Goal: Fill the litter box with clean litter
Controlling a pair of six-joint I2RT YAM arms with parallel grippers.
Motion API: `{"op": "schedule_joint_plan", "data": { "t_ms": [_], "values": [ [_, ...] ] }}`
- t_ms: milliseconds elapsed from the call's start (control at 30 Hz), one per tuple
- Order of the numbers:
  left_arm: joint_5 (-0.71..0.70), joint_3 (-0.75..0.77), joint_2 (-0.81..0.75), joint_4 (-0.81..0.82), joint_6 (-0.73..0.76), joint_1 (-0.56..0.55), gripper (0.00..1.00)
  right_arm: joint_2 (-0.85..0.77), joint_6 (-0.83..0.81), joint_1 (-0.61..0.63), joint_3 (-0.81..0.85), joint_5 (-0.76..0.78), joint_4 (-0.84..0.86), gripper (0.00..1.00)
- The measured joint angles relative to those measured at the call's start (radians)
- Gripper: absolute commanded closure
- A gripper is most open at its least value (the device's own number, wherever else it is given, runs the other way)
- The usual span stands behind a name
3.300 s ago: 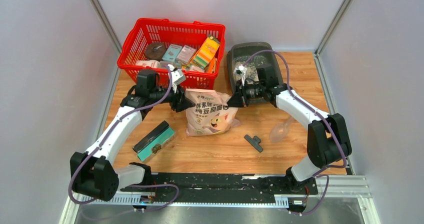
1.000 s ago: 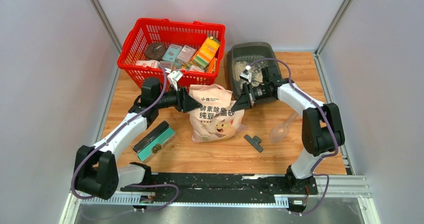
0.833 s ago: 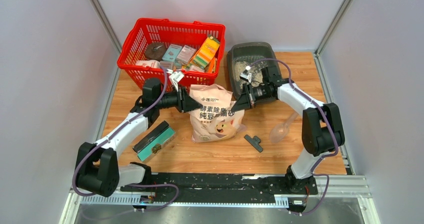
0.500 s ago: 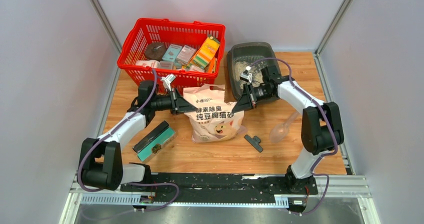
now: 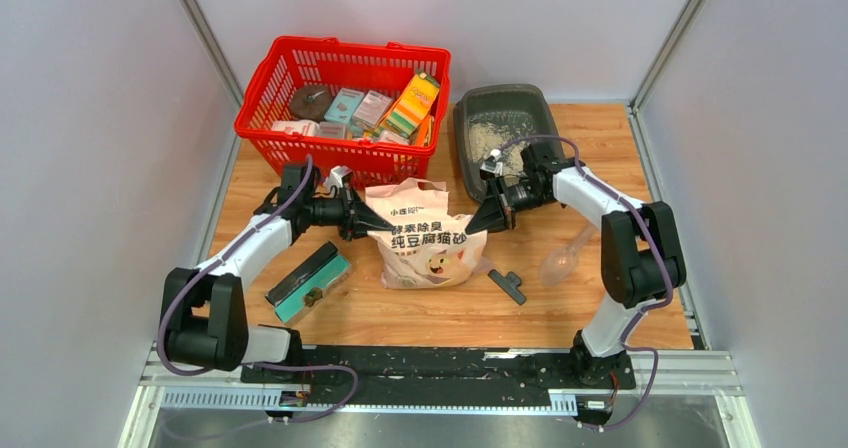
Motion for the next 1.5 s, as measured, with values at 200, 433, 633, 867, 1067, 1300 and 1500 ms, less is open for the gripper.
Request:
{"op": "schedule_joint_plan", "data": {
  "t_ms": [200, 433, 633, 867, 1067, 1300, 1500],
  "values": [
    [-0.014, 0.001, 0.036, -0.061, -0.103, 0.007, 0.71, 0.011, 0.182, 0.008, -0.021, -0.001, 0.084, 1.00],
    [-0.017, 0.030, 0.039, -0.049, -0.043, 0.018, 0.36, 0.016, 0.343, 0.008, -0.053, -0.004, 0.156, 1.00],
    [-0.056, 0.085, -0.115, -0.245, 0.363, 0.028, 0.29, 0.016, 0.387, 0.008, -0.053, -0.003, 0.191, 1.00],
    [-0.202, 0.154, -0.364, -0.511, 0.861, 0.038, 0.23, 0.016, 0.425, 0.007, -0.053, 0.003, 0.233, 1.00],
    [-0.254, 0.352, -0.322, -0.578, 1.273, -0.096, 0.19, 0.016, 0.459, 0.007, -0.053, 0.008, 0.271, 1.00],
    [-0.350, 0.406, -0.197, -0.523, 1.730, -0.357, 0.15, 0.016, 0.480, 0.007, -0.066, 0.006, 0.294, 1.00],
    [-0.414, 0.435, 0.022, -0.461, 1.856, -0.455, 0.14, 0.016, 0.489, 0.007, -0.080, -0.005, 0.298, 1.00]
  ]
}}
